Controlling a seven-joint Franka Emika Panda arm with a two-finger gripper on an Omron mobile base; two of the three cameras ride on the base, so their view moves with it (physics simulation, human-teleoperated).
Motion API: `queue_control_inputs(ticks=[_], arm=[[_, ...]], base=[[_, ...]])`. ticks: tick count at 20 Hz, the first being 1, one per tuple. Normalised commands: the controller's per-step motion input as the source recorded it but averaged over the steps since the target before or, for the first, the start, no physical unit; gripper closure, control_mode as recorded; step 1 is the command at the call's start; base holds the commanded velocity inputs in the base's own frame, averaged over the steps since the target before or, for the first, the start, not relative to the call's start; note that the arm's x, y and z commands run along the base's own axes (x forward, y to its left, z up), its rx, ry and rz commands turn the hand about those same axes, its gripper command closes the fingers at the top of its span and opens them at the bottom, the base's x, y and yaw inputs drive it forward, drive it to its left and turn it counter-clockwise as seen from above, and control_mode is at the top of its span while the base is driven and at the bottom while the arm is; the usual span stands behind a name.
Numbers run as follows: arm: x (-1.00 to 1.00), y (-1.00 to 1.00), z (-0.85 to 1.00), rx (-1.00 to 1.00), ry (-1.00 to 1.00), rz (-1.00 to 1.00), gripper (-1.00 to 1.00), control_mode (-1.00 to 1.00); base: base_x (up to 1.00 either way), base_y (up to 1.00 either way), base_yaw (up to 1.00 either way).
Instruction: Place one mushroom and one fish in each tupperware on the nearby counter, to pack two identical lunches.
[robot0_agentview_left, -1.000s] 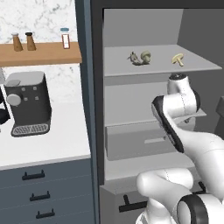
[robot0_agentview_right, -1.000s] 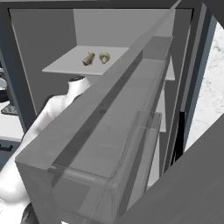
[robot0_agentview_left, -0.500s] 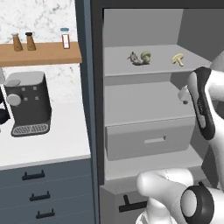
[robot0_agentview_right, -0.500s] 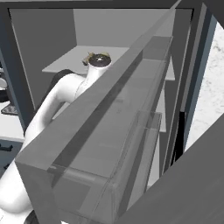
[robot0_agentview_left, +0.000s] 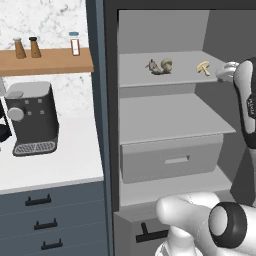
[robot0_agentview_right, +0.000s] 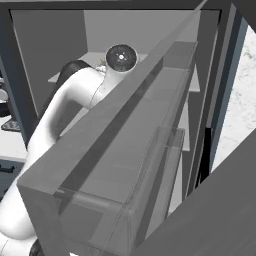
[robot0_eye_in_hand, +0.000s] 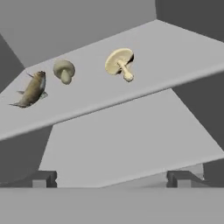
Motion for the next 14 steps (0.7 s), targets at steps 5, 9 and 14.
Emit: queue_control_inputs(ticks=[5, 9, 14], arm=[[0.64, 0.09, 0.02, -0.07, -0.14, -0.29, -1.0, -1.0], [0.25, 0.08, -0.03, -0.04, 0.01, 0.0, -1.0, -1.0], [0.9, -0.06, 0.12, -0.04, 0.26, 0.0, -1.0, -1.0]], base=[[0.0, 0.0, 0.0], [0.0, 0.0, 0.0], [0.0, 0.0, 0.0]])
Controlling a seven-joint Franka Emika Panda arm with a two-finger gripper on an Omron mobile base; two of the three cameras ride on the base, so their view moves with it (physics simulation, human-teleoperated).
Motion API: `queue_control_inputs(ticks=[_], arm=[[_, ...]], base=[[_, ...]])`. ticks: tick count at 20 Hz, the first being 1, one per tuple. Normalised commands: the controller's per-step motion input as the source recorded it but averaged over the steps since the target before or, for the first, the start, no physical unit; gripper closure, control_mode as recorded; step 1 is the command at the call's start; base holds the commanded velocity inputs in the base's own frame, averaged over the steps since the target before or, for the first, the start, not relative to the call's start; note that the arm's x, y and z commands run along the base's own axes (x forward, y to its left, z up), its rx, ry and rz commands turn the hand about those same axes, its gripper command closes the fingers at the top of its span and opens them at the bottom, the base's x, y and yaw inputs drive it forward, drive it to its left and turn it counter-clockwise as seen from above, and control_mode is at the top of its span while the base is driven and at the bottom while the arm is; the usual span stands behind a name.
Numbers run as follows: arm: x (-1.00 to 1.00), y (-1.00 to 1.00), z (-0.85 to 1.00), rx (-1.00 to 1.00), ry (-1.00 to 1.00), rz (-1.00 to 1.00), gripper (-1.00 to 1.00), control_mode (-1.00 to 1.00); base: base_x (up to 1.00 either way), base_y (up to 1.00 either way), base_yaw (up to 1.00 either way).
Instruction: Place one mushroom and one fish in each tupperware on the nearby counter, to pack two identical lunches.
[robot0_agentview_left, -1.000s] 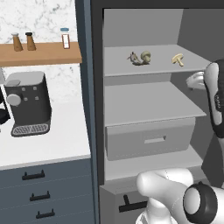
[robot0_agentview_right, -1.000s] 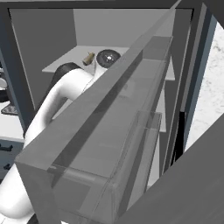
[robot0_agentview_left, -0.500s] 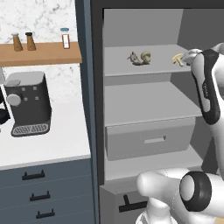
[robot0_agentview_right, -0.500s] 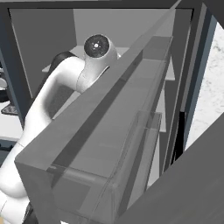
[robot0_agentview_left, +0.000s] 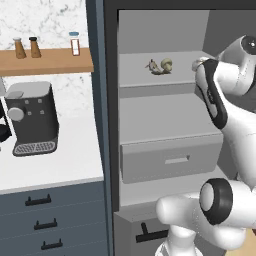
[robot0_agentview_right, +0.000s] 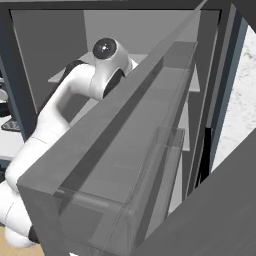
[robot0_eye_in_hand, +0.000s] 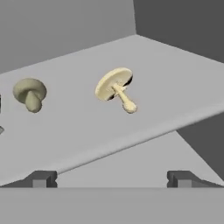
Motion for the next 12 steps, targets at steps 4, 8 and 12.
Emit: queue_control_inputs(ticks=[4, 8, 12], arm=[[0.72, -0.22, 0.01, -0.06, 0.21, 0.0, -1.0, -1.0], [0.16, -0.22, 0.0, 0.01, 0.01, 0.0, -1.0, -1.0], [0.35, -0.28, 0.0, 0.02, 0.02, 0.0, -1.0, -1.0]], base=[[0.0, 0.0, 0.0], [0.0, 0.0, 0.0], [0.0, 0.0, 0.0]])
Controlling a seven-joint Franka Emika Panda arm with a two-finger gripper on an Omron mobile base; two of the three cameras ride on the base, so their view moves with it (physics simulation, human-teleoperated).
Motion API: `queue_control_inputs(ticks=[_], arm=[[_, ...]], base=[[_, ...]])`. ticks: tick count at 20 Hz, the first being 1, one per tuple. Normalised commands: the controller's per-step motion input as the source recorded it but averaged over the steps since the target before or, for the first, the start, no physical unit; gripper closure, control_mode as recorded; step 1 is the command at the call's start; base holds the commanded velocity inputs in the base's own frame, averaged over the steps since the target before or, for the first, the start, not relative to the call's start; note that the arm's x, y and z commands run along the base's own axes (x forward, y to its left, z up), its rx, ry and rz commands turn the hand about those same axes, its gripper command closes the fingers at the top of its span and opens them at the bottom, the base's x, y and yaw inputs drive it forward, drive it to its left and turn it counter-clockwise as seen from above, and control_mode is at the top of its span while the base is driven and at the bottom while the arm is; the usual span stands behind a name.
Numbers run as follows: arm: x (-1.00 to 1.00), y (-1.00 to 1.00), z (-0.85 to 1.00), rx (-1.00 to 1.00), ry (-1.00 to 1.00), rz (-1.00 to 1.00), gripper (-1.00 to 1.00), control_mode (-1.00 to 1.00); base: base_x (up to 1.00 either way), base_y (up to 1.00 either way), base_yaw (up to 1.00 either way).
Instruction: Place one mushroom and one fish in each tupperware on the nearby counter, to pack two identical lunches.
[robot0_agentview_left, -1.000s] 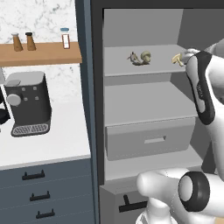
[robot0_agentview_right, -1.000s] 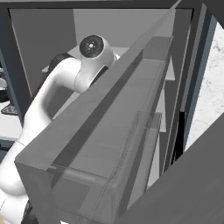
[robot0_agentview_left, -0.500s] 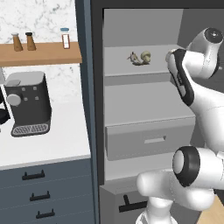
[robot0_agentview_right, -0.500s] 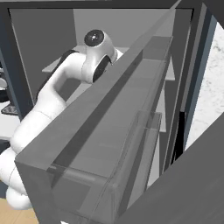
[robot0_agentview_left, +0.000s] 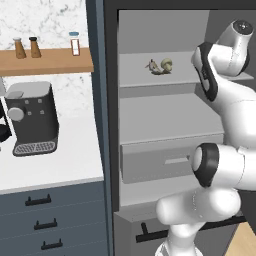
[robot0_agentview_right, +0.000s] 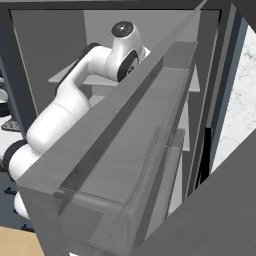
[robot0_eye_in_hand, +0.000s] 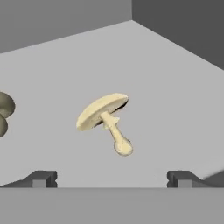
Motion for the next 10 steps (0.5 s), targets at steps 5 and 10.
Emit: queue_control_inputs(ticks=[5, 10], arm=[[0.36, 0.0, -0.05, 0.0, 0.0, 0.0, -1.0, -1.0], [0.31, 0.0, -0.31, 0.0, 0.0, 0.0, -1.0, -1.0]], base=[[0.0, 0.0, 0.0], [0.0, 0.0, 0.0]])
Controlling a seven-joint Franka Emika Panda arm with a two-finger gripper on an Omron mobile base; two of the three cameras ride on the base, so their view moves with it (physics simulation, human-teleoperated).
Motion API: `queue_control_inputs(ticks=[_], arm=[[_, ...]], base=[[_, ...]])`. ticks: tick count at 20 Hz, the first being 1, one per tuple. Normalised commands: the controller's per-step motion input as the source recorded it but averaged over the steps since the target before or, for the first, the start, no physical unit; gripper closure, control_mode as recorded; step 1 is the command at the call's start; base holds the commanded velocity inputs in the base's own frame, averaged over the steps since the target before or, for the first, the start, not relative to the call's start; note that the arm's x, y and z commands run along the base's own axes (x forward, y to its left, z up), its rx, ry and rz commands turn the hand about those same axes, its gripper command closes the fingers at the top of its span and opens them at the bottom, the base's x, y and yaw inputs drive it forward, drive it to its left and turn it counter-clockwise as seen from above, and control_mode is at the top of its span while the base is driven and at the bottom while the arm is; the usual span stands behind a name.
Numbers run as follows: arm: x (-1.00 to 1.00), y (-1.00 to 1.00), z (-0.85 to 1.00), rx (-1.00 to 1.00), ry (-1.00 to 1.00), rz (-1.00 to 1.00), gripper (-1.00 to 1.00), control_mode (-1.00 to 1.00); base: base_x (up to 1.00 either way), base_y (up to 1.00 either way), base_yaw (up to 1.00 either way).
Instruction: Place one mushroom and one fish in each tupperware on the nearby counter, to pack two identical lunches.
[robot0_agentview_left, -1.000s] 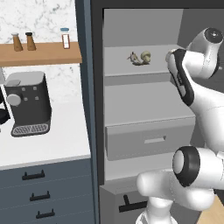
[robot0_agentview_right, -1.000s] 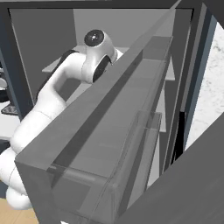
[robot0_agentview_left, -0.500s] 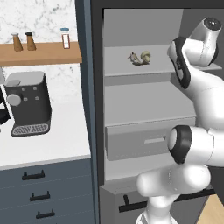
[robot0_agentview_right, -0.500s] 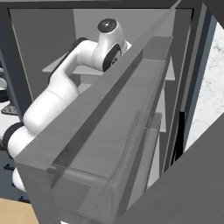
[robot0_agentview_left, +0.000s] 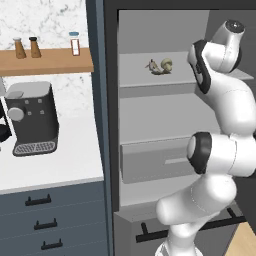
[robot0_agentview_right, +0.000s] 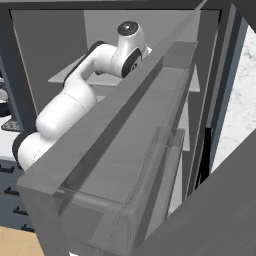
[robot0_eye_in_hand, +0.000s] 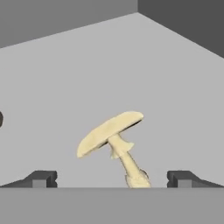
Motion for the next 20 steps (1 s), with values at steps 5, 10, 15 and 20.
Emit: queue_control_inputs(ticks=[5, 10, 15, 20], arm=[[0.41, 0.0, -0.27, 0.0, 0.0, 0.0, -1.0, -1.0], [0.39, -0.1, -0.02, 0.0, 0.0, 0.0, -1.0, -1.0], [0.38, -0.25, 0.0, 0.0, 0.0, 0.0, -1.0, -1.0], [0.03, -0.17, -0.17, 0.0, 0.0, 0.0, -1.0, -1.0]], base=[[0.0, 0.0, 0.0], [0.0, 0.0, 0.0], [0.0, 0.0, 0.0], [0.0, 0.0, 0.0]])
